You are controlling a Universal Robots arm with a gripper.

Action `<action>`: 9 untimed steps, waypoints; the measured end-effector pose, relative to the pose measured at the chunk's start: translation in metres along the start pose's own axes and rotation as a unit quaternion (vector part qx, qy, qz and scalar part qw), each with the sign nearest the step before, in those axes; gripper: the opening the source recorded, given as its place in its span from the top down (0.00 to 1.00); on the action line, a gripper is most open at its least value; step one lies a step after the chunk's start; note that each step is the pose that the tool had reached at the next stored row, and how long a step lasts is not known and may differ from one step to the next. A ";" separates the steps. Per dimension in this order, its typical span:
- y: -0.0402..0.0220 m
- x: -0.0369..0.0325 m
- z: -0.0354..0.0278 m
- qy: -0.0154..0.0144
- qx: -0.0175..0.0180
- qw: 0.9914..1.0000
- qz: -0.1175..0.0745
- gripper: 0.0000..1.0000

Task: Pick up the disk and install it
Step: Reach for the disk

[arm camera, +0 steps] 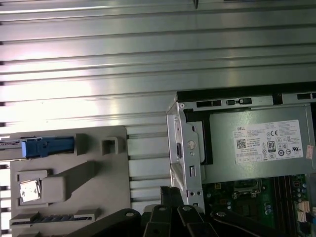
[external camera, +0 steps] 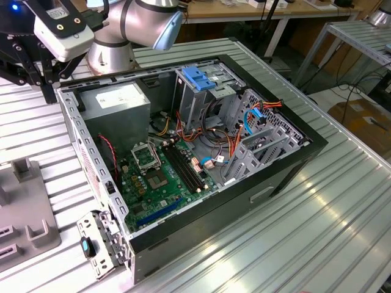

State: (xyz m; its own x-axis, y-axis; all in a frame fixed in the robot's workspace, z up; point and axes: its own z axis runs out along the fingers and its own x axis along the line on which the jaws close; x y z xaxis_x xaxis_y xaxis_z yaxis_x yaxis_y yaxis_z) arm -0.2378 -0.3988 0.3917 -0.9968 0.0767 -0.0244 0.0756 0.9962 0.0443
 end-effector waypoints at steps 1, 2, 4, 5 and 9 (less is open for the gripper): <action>0.0000 0.0009 0.0000 0.000 0.000 1.000 0.000 0.89; -0.0001 0.0025 0.0000 0.000 0.000 1.000 0.000 0.89; -0.0002 0.0048 0.0000 0.000 0.000 1.000 0.000 0.89; -0.0003 0.0055 0.0000 0.000 0.000 1.000 0.000 0.89; -0.0004 0.0072 -0.0001 0.000 0.000 1.000 0.000 0.89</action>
State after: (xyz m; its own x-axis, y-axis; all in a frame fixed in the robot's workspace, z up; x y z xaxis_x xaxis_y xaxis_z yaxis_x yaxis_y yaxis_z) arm -0.2450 -0.3986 0.3916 -0.9967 0.0768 -0.0244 0.0757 0.9961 0.0444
